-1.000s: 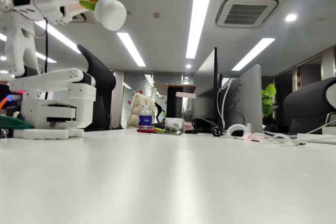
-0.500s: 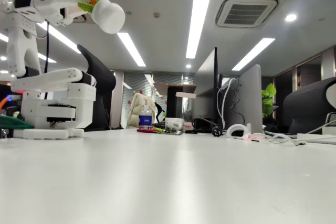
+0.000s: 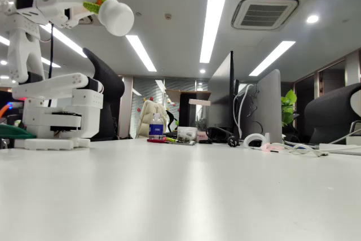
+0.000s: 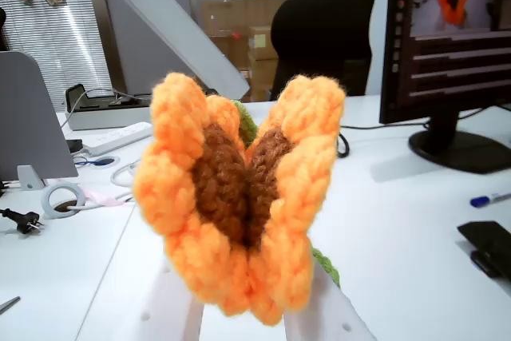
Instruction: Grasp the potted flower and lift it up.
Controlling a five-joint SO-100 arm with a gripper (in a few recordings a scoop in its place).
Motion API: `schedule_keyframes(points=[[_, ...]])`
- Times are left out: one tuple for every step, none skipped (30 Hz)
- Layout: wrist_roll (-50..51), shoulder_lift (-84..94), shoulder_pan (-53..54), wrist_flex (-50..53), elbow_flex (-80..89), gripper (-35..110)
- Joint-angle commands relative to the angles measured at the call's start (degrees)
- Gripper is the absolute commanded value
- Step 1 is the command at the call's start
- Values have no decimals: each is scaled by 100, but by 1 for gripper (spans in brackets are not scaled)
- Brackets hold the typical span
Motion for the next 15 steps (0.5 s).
schedule_keyframes(points=[[-70,9,-88,26,9,0],[-70,9,-88,18,9,0],[-70,9,-88,9,9,0],[-70,9,-88,9,9,0],[-70,9,-88,9,9,0],[-70,9,-88,9,9,0],[-70,9,-88,9,9,0],[-70,9,-88,0,9,0],[-70,9,-88,0,9,0],[-70,9,-97,0,9,0],[-70,9,-97,0,9,0],[-70,9,-105,-9,9,0],[-70,9,-105,-9,9,0],[-70,9,-105,-9,9,0],[-70,9,-114,-9,9,0]])
